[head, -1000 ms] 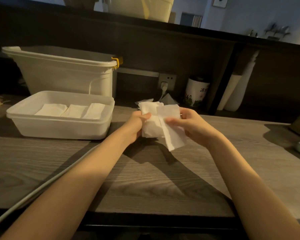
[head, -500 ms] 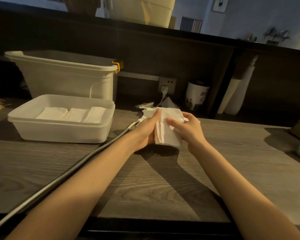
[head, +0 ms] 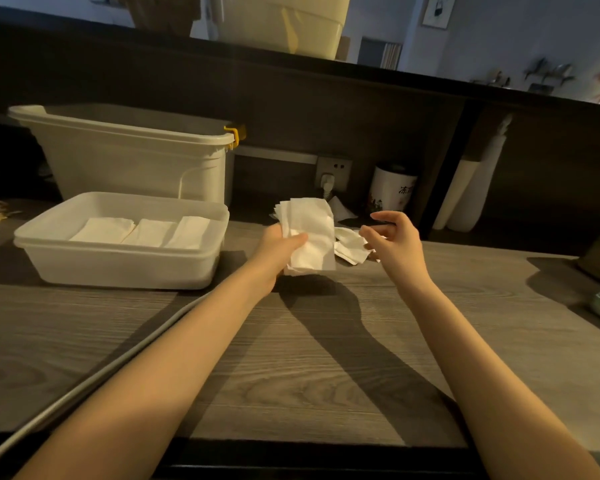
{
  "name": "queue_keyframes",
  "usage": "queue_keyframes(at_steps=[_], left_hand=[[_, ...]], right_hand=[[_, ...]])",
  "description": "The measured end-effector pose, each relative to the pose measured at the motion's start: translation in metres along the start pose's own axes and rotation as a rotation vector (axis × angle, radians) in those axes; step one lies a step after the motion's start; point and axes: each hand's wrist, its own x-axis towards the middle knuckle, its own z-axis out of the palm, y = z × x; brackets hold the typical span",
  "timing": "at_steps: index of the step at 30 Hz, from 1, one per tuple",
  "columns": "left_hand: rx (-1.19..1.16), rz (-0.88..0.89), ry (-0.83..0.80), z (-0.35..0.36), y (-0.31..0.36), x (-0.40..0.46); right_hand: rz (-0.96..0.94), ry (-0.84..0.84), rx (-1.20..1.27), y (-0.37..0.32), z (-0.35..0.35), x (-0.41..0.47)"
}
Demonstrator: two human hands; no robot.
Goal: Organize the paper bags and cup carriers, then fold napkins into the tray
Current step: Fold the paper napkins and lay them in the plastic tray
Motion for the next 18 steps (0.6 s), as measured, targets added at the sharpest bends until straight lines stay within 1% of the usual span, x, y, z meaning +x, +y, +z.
queue_keyframes(at_steps=[2,4,8,10,13,18], left_hand=[[-0.002,-0.002,0.064,-0.003,-0.001,0.003],[-0.007,-0.011,0.099,-0.004,-0.001,0.005],[-0.007,-0.020,0.106,-0.006,-0.001,0.007],[-0.012,-0.030,0.099,-0.006,-0.001,0.007],[-0.005,-0.044,0.097,-0.006,-0.001,0.008],[0.000,-0.054,0.101,-0.007,-0.002,0.010]], right_hand=[[-0.048,0.018,-0.122,0.008,-0.003,0.005],[-0.073,-0.004,-0.261,0.016,-0.004,0.013],[-0.072,-0.098,-0.589,0.033,-0.003,0.034],[-0.021,-0.146,-0.698,0.038,0.000,0.044],[0.084,-0.175,-0.781,0.043,0.004,0.055],[0.147,-0.248,-0.789,0.054,0.015,0.061]])
